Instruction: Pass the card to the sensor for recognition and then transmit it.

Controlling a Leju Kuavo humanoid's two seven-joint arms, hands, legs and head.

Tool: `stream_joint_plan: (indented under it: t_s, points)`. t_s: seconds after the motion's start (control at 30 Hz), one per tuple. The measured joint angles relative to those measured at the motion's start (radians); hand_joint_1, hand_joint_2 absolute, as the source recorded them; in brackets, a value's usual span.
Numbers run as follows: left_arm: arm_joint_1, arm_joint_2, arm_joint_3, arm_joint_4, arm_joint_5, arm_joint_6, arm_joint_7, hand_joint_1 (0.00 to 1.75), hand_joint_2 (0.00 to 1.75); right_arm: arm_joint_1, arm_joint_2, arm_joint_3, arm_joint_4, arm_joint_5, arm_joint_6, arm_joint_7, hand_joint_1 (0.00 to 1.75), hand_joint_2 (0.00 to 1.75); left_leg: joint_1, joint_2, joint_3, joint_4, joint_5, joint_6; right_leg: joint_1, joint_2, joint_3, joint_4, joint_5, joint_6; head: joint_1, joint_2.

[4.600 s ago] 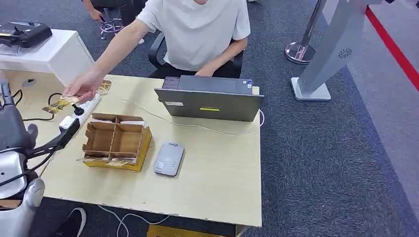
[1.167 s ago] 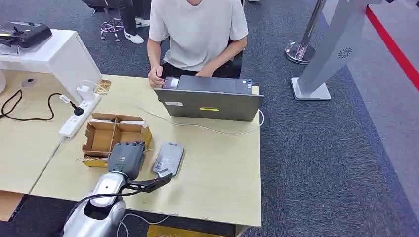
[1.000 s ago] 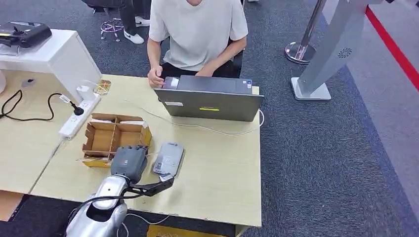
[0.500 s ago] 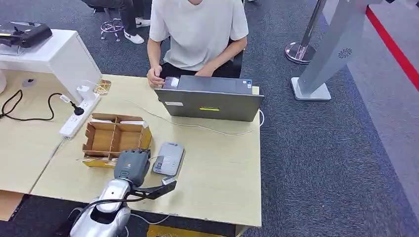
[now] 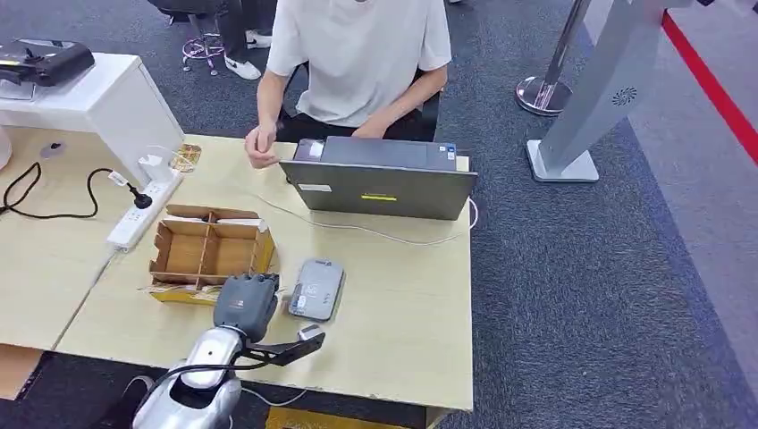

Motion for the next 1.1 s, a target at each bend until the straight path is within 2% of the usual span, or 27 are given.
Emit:
stream_joint_plan:
  t_s: [0.1, 0.17, 0.27, 0.4, 0.43, 0.53, 0.63, 0.8, 1.07, 1.1]
  points:
    - [0.001, 0.009, 0.000, -0.020, 0.000, 0.022, 0.036, 1.75, 1.75, 0.001, 0.000, 0.001, 0.000, -0.005, 0.000, 0.000, 0.00, 0.00, 0.000, 0.000, 0.000, 0.000, 0.000, 0.000, 0.000, 0.000, 0.000, 0.000, 0.000, 0.000, 0.000, 0.000]
    - [0.000, 0.027, 0.000, -0.080, 0.000, 0.024, 0.069, 1.75, 1.75, 0.001, 0.000, 0.002, 0.000, -0.008, -0.002, 0.002, 0.00, 0.00, 0.000, 0.000, 0.000, 0.000, 0.000, 0.000, 0.000, 0.000, 0.000, 0.001, 0.000, 0.000, 0.000, 0.000]
    - [-0.016, 0.083, 0.008, -0.213, 0.000, -0.004, 0.115, 1.75, 1.75, 0.002, 0.000, 0.005, 0.000, -0.015, -0.002, 0.002, 0.00, 0.00, 0.000, 0.000, 0.000, 0.000, 0.000, 0.000, 0.000, 0.000, -0.001, 0.001, 0.000, 0.000, 0.000, 0.000]
    - [-0.037, 0.137, 0.040, -0.344, 0.000, -0.043, 0.103, 1.75, 1.75, 0.002, 0.000, 0.011, 0.000, -0.020, 0.002, 0.002, 0.00, 0.00, 0.000, 0.000, 0.000, 0.000, 0.000, 0.000, 0.000, 0.000, -0.001, 0.002, 0.000, 0.000, 0.000, 0.000]
    - [-0.037, 0.143, 0.044, -0.359, 0.000, -0.041, 0.105, 1.75, 1.75, 0.002, 0.000, 0.012, 0.000, -0.020, 0.002, 0.002, 0.00, 0.00, 0.000, 0.000, 0.000, 0.000, 0.000, 0.000, 0.000, 0.000, -0.001, 0.002, 0.000, 0.000, 0.000, 0.000]
    - [-0.043, 0.184, 0.047, -0.406, 0.000, -0.029, 0.160, 1.75, 1.75, 0.002, 0.000, 0.018, 0.000, -0.021, 0.005, 0.002, 0.00, 0.00, 0.000, 0.002, 0.000, 0.000, 0.000, 0.000, 0.000, 0.001, -0.001, 0.002, 0.000, 0.000, 0.000, 0.000]
    - [-0.062, 0.228, 0.090, -0.452, 0.000, -0.063, 0.145, 1.75, 1.75, 0.004, 0.000, 0.022, 0.000, -0.023, 0.005, 0.002, 0.00, 0.00, 0.000, 0.001, 0.000, 0.000, 0.000, 0.000, 0.000, 0.000, -0.001, 0.002, 0.000, 0.000, -0.002, 0.000]
    - [-0.074, 0.298, 0.175, -0.466, 0.000, -0.108, 0.159, 1.75, 1.75, 0.004, 0.000, 0.027, 0.001, -0.023, 0.006, 0.001, 0.00, 0.00, 0.000, 0.001, 0.000, 0.000, 0.001, -0.001, 0.000, 0.001, -0.002, 0.003, 0.000, 0.000, -0.002, 0.000]
    - [-0.053, 0.312, 0.253, -0.450, 0.001, -0.064, 0.139, 1.75, 1.75, 0.002, 0.000, 0.035, 0.002, -0.024, 0.001, 0.003, 0.00, 0.00, 0.000, 0.001, 0.000, 0.000, 0.001, -0.001, 0.000, 0.001, -0.001, 0.003, 0.000, 0.000, -0.001, 0.000]
    - [-0.053, 0.312, 0.256, -0.449, 0.001, -0.064, 0.139, 0.00, 1.75, 0.002, 0.000, 0.036, 0.002, -0.024, 0.001, 0.003, 0.00, 0.00, 0.000, 0.001, 0.000, 0.000, 0.000, -0.001, 0.000, 0.000, -0.001, 0.003, 0.000, 0.000, -0.002, 0.000]
